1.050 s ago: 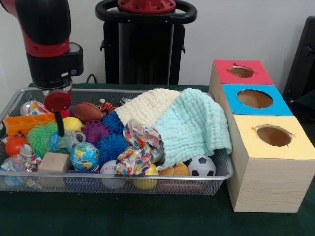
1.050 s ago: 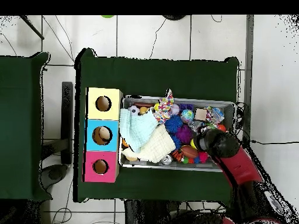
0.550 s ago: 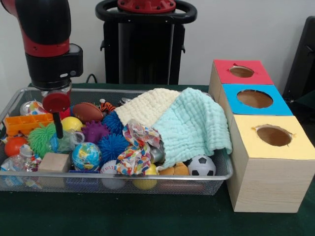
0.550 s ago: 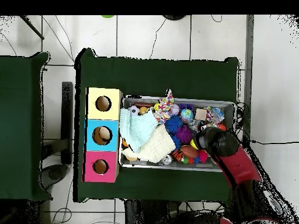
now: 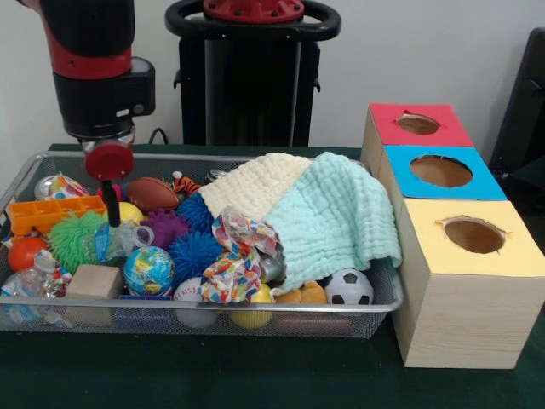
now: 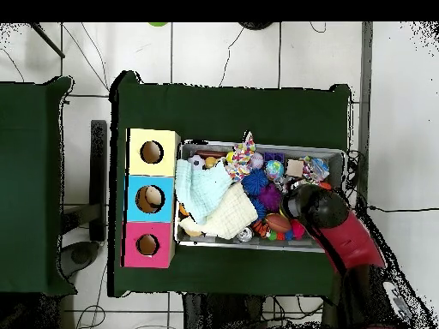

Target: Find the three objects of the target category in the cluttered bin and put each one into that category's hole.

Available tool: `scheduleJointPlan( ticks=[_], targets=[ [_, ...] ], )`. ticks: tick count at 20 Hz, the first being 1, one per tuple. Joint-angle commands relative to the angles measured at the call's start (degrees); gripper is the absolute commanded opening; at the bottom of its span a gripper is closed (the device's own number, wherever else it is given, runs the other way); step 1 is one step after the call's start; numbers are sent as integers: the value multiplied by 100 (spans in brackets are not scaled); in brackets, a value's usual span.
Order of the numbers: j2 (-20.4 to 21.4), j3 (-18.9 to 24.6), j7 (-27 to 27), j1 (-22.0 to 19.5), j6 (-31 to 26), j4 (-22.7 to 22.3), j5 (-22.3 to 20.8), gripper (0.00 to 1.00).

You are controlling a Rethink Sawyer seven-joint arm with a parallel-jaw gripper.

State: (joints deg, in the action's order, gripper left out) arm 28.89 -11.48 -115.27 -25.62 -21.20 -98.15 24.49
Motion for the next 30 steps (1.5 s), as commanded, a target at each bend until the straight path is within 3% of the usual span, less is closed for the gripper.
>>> scheduleJointPlan(
  ticks=[1, 30],
  targets=[
    [174, 150, -1367, 105, -632, -264, 301, 100],
    [-261, 1200, -1163, -297, 373, -547, 956, 100]
  ],
)
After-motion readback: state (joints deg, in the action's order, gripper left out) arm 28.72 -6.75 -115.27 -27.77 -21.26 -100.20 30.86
